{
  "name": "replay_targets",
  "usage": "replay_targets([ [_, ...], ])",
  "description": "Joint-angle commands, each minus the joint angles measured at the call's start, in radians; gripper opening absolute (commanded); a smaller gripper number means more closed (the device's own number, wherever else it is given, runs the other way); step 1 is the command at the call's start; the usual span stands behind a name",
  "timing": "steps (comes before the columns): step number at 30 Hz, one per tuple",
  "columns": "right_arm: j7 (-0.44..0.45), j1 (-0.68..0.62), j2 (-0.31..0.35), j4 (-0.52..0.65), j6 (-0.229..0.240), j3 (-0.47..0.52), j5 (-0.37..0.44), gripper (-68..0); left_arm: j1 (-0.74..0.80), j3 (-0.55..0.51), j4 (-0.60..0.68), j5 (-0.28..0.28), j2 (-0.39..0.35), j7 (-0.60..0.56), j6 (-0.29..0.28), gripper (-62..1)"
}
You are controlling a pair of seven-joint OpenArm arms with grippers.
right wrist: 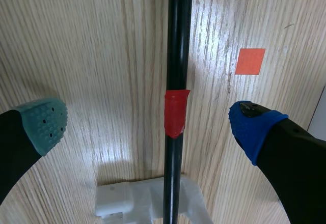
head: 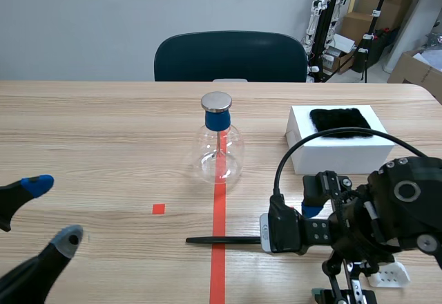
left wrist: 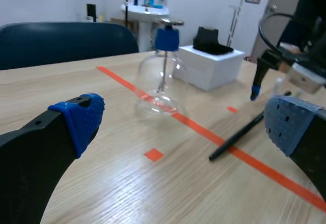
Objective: Do the electroscope experiment. return to the home posture
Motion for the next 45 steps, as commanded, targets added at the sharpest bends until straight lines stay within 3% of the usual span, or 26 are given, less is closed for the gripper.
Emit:
replay_targets([
  [1,0.000,0.014,0.003,0.005,0.000,0.007,-0.001,0.4,0.018,-0.021,0.046,-0.035,-0.047,-0.014,-0.013,1.4],
  [7,0.001,0.014,0.005,0.007,0.000,0.011,0.000,0.4,0.114,-0.102,0.166,-0.075,-0.116,-0.006,-0.016,1.4],
  [12,0.085,0.000,0.038,0.040,0.000,0.054,0.011,0.4,0.206,-0.191,0.278,-0.079,-0.137,0.048,-0.016,1.4],
  [18,0.148,-0.111,0.072,0.160,0.000,0.206,0.025,0.4,0.340,-0.274,0.439,-0.078,-0.138,0.157,-0.015,1.4],
  [24,0.217,-0.303,0.075,0.317,-0.001,0.426,0.064,0.4,0.490,-0.323,0.602,-0.079,-0.137,0.273,0.010,1.4],
  [28,0.321,-0.451,0.074,0.400,-0.001,0.584,0.114,0.4,0.574,-0.325,0.682,-0.078,-0.123,0.292,0.089,1.4],
  [34,0.563,-0.669,0.046,0.444,-0.011,0.797,0.191,0.4,0.697,-0.342,0.750,-0.072,-0.042,0.358,0.171,1.4],
  [39,0.732,-0.802,-0.031,0.444,-0.090,0.907,0.272,0.4,0.774,-0.386,0.792,-0.063,0.043,0.365,0.215,1.4],
  [45,0.862,-0.883,-0.127,0.444,-0.170,0.945,0.277,0.4,0.846,-0.442,0.898,-0.036,0.126,0.439,0.218,1.4],
])
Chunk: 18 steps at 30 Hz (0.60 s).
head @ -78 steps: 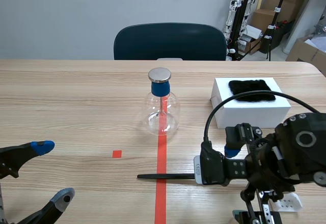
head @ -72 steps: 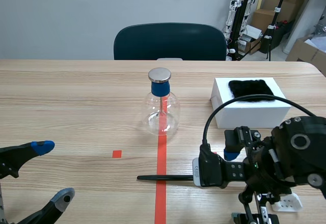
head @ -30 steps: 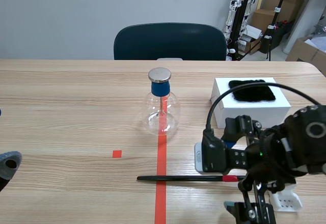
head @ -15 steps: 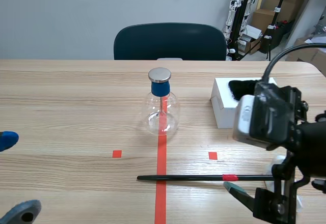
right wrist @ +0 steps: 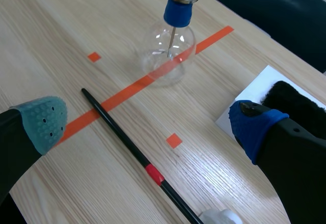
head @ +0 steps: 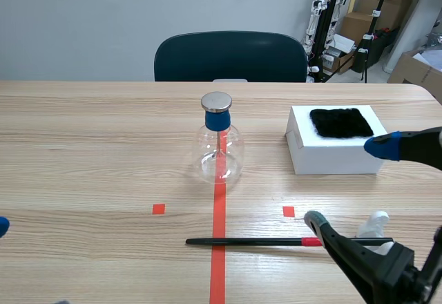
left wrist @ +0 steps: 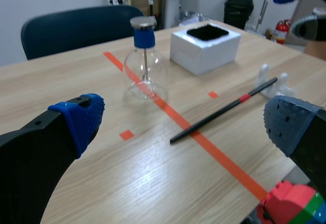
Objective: Do the electroscope experiment. return to the home posture
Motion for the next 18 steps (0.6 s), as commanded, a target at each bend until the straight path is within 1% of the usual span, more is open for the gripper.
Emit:
replay_targets([
  [1,0.035,-0.001,-0.019,0.000,-0.021,-0.003,0.011,0.4,0.027,-0.006,0.046,0.003,0.019,-0.014,0.002,1.4],
  [4,0.095,-0.010,-0.046,0.000,-0.025,-0.003,0.011,0.4,0.075,-0.010,0.096,0.016,0.043,-0.014,0.003,1.4],
  [10,0.243,-0.010,-0.032,0.000,-0.024,-0.012,0.011,0.4,0.138,-0.010,0.158,0.016,0.053,-0.015,0.010,1.4],
  [14,0.257,-0.023,-0.003,0.000,-0.025,-0.039,0.011,0.4,0.158,-0.010,0.166,0.016,0.053,-0.014,0.015,1.4],
  [16,0.257,-0.033,0.001,0.000,-0.029,-0.042,0.012,0.4,0.163,-0.010,0.166,0.016,0.053,-0.012,0.016,1.4],
  [18,0.261,-0.052,0.000,0.000,-0.056,-0.042,0.027,0.4,0.166,-0.010,0.166,0.016,0.053,-0.013,0.017,1.4],
])
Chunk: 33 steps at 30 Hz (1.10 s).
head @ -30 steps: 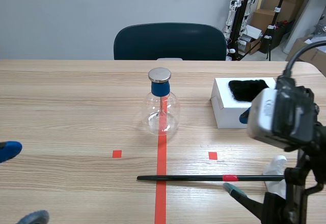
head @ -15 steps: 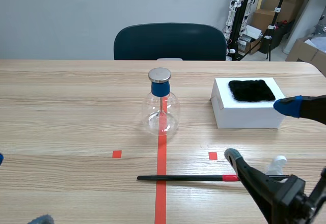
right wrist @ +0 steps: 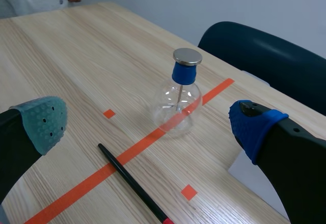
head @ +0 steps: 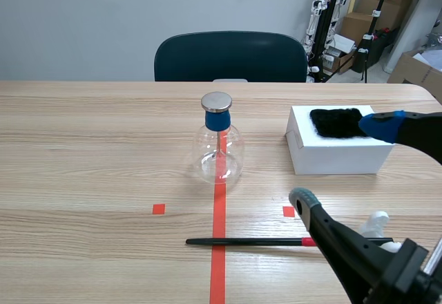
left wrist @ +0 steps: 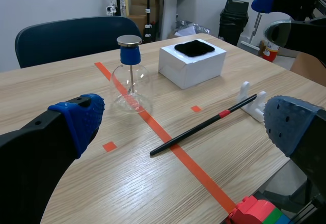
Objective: Do the electroscope experiment. return to the home posture
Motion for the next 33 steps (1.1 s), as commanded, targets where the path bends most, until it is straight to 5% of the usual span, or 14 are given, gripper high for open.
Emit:
replay_targets([
  [1,0.020,-0.024,0.004,0.003,-0.032,0.005,0.045,0.4,0.010,0.005,0.011,-0.006,0.000,-0.012,-0.001,1.4],
  [23,0.017,-0.166,0.003,0.002,-0.193,0.005,0.080,0.4,0.034,0.039,0.011,-0.014,-0.072,-0.025,0.024,1.4],
  [33,0.007,-0.165,0.156,0.002,-0.192,-0.018,0.082,0.4,0.032,0.039,0.011,-0.014,-0.072,-0.026,0.024,1.4],
])
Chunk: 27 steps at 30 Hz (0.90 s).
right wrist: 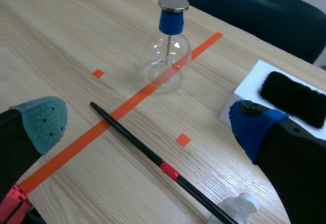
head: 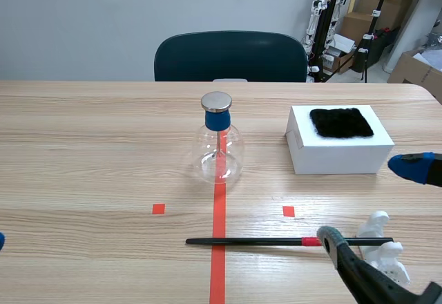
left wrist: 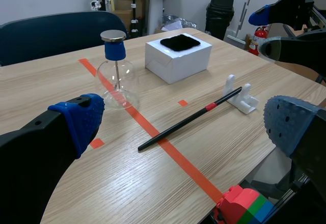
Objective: Do the electroscope experiment. return to the home posture
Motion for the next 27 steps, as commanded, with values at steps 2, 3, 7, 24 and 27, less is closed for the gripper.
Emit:
replay_targets([
  [2,0.021,0.003,0.016,0.004,0.000,-0.008,0.012,0.4,0.005,0.003,0.011,-0.010,0.005,-0.022,-0.002,1.4],
  [3,0.024,0.003,0.014,0.004,0.000,-0.008,0.012,0.4,0.002,0.003,0.011,-0.010,0.005,-0.034,-0.002,1.4],
  [7,0.023,0.009,0.012,0.004,-0.003,-0.007,0.009,0.4,-0.010,0.003,0.027,-0.010,0.005,-0.046,0.054,1.4],
  [24,-0.036,0.014,0.012,0.004,-0.004,-0.007,0.003,0.4,-0.037,0.003,0.159,-0.010,0.005,0.230,0.126,1.4],
  [27,-0.036,0.014,0.012,0.004,-0.004,-0.007,0.003,0.4,-0.037,0.003,0.159,-0.010,0.005,0.232,0.126,1.4],
])
